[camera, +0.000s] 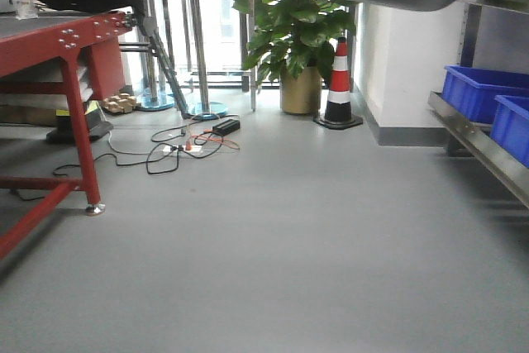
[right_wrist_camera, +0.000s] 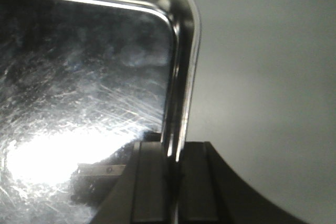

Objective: Stack silver trays without gaps
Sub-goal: 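Drive the base away from the shelf holding the tray in both grippers, then turn the base past the plant toward the other shelf of blue bins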

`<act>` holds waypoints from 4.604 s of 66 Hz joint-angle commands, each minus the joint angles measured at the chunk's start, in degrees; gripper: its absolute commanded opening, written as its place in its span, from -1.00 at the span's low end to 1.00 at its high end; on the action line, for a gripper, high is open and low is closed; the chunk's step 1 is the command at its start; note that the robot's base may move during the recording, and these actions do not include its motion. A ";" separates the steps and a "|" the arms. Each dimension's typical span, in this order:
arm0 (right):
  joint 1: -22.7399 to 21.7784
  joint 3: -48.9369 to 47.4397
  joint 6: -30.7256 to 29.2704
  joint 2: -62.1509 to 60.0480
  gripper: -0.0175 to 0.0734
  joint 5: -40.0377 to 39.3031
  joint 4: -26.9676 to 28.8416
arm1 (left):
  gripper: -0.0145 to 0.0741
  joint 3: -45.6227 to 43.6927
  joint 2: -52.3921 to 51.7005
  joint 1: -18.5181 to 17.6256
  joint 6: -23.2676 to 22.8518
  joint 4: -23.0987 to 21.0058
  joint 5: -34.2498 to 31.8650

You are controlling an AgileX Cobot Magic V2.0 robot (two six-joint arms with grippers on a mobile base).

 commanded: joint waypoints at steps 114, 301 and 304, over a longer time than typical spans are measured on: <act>0.36 -0.51 -0.52 -0.47 -0.65 -2.92 -1.54 | -0.71 -0.23 -0.23 -0.66 0.43 2.96 -2.08; 0.36 -0.51 -0.52 -0.47 -0.65 -47.48 -1.54 | -0.71 -0.23 -0.23 -0.66 0.43 3.91 -2.08; 0.36 -0.51 -0.52 -0.47 -0.65 -47.60 -1.54 | -0.71 -0.23 -0.23 -0.66 0.43 3.91 -2.08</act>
